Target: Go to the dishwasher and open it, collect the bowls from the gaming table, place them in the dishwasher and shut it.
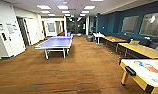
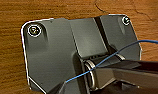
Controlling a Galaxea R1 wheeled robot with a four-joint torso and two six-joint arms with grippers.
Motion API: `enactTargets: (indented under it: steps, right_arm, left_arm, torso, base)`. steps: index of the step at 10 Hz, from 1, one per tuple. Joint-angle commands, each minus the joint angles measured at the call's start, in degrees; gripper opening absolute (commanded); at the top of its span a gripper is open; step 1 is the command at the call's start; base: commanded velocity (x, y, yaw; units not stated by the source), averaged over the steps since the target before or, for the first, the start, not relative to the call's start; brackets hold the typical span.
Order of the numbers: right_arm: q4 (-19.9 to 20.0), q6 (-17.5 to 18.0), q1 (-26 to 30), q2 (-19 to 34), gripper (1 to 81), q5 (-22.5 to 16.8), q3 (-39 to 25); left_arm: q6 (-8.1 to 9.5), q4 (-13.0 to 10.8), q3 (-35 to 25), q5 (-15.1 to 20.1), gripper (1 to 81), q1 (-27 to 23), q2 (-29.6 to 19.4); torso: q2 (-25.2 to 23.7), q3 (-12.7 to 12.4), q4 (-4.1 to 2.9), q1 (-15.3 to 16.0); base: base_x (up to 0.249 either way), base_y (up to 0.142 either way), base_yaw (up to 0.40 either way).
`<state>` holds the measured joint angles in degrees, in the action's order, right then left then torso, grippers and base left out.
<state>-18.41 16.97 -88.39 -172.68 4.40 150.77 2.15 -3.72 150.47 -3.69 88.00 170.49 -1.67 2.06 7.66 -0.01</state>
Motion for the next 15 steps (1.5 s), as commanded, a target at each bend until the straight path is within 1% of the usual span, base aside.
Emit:
enactTargets:
  steps: [1,3,4,15]
  right_arm:
    - [0.5,0.1,2.7,-0.1,81.1,-2.6,-0.4]
    - [0.5,0.1,2.7,-0.1,81.1,-2.6,-0.4]
    - [0.5,0.1,2.6,-0.1,81.1,-2.6,-0.4]
    - [0.6,0.1,2.7,-0.1,81.1,-2.6,-0.3]
  left_arm:
    - [-0.3,0.1,-0.2,3.0,81.1,-3.0,-0.4]
    - [-0.39,-0.1,-0.2,2.9,81.1,-3.0,-0.4]
    - [-0.39,-0.5,-0.3,2.9,81.1,-3.0,-0.2]
    - [-0.48,-0.7,-0.2,3.4,81.1,-3.0,-0.1]
  torso:
    - [0.0,0.0,0.0,0.0]
    - [0.0,0.0,0.0,0.0]
    - [0.0,0.0,0.0,0.0]
    - [0.0,0.0,0.0,0.0]
  base:
    - [0.0,0.0,-0.143]
    - [0.0,0.0,-0.35]
    - [0.0,0.0,-0.386]
    - [0.0,0.0,-0.397]
